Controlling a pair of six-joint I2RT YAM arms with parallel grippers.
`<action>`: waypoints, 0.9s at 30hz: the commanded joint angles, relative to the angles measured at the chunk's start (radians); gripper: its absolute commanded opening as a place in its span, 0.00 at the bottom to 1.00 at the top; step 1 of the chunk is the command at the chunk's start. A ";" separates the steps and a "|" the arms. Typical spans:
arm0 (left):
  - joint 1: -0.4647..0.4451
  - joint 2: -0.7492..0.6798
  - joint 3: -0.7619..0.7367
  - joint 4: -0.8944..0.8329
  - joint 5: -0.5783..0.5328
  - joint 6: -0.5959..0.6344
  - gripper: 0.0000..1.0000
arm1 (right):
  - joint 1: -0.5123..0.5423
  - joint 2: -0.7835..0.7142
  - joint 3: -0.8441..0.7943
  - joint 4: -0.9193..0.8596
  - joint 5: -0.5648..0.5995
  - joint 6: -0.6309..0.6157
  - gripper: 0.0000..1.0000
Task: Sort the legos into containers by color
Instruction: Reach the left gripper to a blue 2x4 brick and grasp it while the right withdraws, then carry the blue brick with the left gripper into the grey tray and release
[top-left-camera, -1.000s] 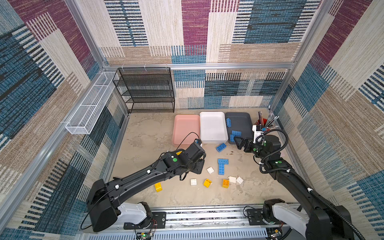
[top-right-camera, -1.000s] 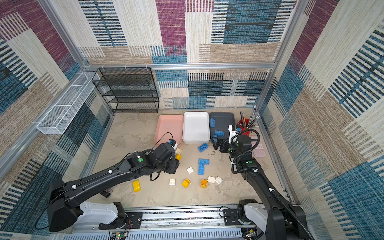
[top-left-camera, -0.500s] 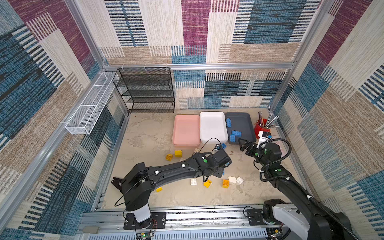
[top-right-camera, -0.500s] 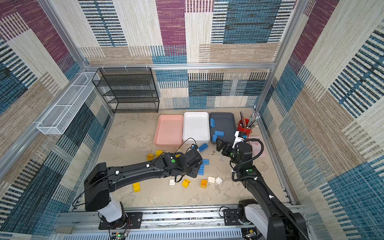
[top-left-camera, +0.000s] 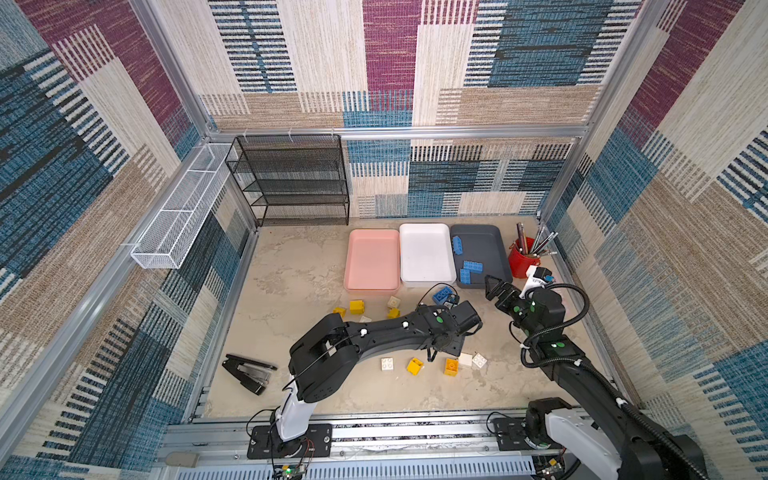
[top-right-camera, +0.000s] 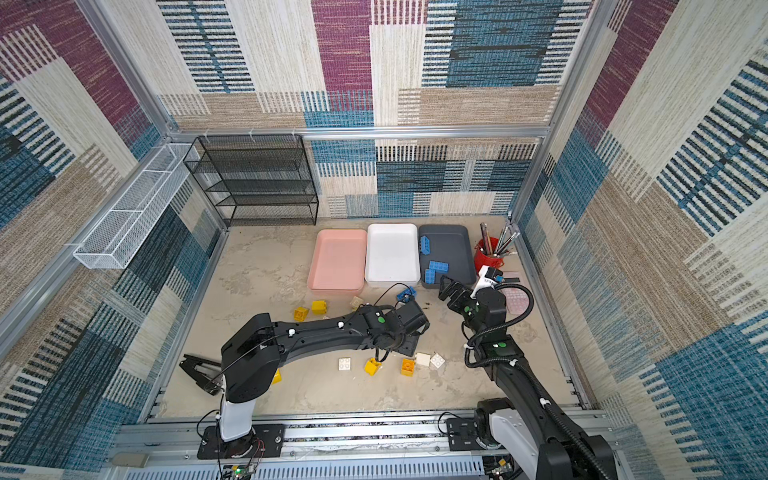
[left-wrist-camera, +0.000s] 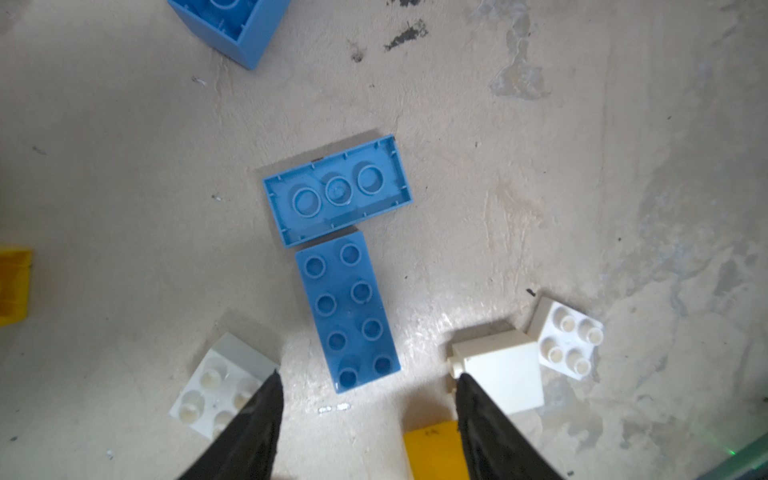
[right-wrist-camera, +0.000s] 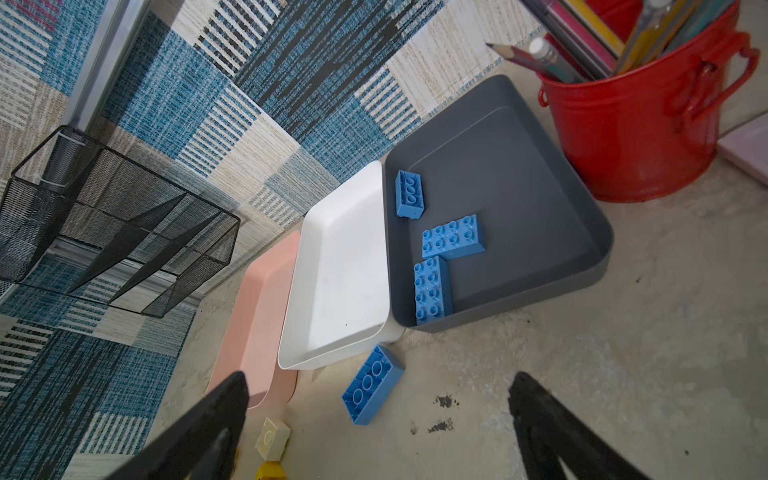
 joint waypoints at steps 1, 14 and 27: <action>0.001 0.029 0.020 0.001 0.007 -0.021 0.66 | 0.001 -0.005 -0.003 0.030 0.008 0.018 0.99; 0.018 0.107 0.045 -0.008 0.014 -0.012 0.45 | 0.001 -0.004 -0.009 0.045 -0.006 0.017 0.99; 0.026 0.017 -0.003 0.004 0.015 0.020 0.30 | 0.001 0.002 -0.022 0.075 -0.036 0.015 0.99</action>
